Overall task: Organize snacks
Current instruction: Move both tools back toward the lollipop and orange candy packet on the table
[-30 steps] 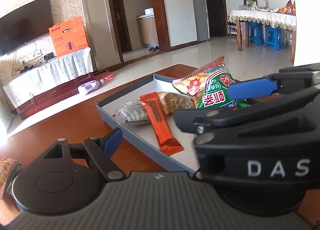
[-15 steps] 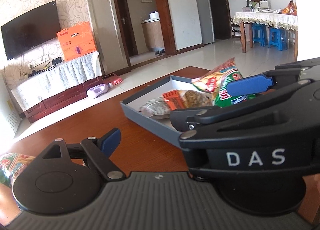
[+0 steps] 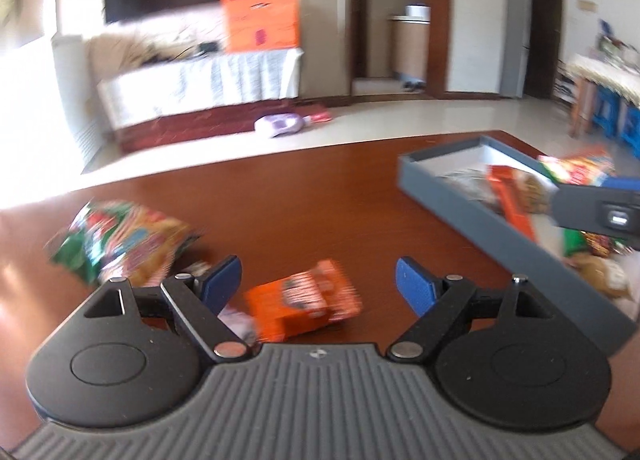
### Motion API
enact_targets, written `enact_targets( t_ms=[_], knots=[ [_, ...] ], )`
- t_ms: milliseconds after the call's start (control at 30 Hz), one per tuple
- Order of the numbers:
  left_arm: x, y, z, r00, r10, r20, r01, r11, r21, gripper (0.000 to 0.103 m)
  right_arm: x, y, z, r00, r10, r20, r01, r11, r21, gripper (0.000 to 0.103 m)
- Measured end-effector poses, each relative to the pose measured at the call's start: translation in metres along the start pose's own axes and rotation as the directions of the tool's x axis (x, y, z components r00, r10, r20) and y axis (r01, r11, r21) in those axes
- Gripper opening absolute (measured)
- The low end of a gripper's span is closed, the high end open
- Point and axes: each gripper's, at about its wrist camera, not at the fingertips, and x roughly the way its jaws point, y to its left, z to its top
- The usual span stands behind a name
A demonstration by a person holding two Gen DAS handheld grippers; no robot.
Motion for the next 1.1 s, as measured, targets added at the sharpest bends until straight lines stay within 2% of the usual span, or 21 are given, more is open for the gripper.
enact_targets(
  t_ms=[200,400,667,767,900,1033,1100],
  knots=[
    [0.003,0.035,-0.007,0.997,0.069,-0.024,-0.071,0.995,-0.075,0.088,0.005,0.012,-0.001,0.999,0.034,-0.004,-0.034,0.999,-0.003,0.081],
    [0.011,0.060,-0.012,0.989,0.128,-0.075,-0.139,0.974,-0.177,0.087,0.013,0.026,-0.004,0.998,0.056,-0.034,-0.058,0.997,-0.042,0.081],
    [0.024,0.071,-0.017,0.977,0.164,-0.134,-0.192,0.955,-0.225,0.088,0.016,0.025,-0.004,0.997,0.059,-0.053,-0.062,0.996,-0.062,0.081],
    [0.022,0.083,-0.020,0.975,0.156,-0.157,-0.195,0.940,-0.278,0.087,0.021,0.026,-0.004,0.996,0.070,-0.060,-0.073,0.996,-0.060,0.081],
    [0.021,0.088,-0.024,0.958,0.221,-0.181,-0.259,0.940,-0.222,0.087,0.025,0.035,-0.005,0.993,0.098,-0.073,-0.103,0.992,-0.072,0.081],
    [0.019,0.087,-0.025,0.966,0.193,-0.171,-0.228,0.949,-0.218,0.087,0.035,0.051,-0.011,0.986,0.127,-0.111,-0.139,0.984,-0.111,0.081],
    [0.019,0.083,-0.026,0.962,0.207,-0.177,-0.240,0.953,-0.187,0.087,0.041,0.061,-0.014,0.983,0.129,-0.130,-0.148,0.979,-0.144,0.081]
  ],
)
